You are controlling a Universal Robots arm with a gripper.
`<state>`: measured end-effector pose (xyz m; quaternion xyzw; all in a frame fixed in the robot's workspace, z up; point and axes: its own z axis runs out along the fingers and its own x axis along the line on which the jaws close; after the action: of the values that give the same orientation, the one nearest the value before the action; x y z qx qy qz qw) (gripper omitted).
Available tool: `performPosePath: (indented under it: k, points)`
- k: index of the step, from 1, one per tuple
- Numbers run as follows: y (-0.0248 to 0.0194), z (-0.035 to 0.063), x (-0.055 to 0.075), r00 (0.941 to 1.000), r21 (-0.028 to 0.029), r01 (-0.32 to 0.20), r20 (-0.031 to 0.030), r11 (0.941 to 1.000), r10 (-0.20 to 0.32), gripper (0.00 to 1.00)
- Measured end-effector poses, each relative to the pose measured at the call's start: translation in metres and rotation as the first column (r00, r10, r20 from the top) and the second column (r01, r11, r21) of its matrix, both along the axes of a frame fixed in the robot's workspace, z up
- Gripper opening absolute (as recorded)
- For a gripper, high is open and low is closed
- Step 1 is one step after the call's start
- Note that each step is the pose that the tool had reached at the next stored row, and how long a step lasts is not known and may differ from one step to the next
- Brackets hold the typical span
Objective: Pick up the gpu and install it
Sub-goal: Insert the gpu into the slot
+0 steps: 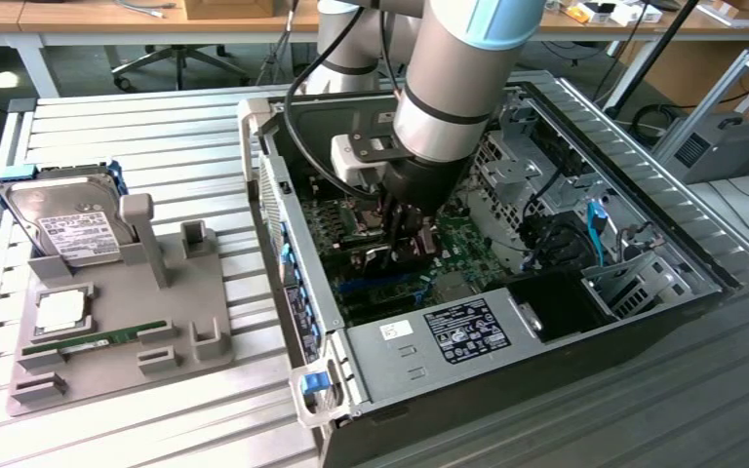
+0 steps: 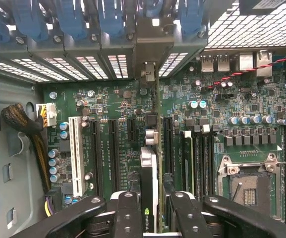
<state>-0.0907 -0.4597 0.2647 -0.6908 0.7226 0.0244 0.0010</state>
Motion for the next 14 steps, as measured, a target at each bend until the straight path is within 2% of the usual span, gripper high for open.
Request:
performPosePath:
  k: [14]
  points:
    - [0.0000,0.0000,-0.0001,0.9999,0.0000,0.012,0.0000,0.9999,-0.012,0.27]
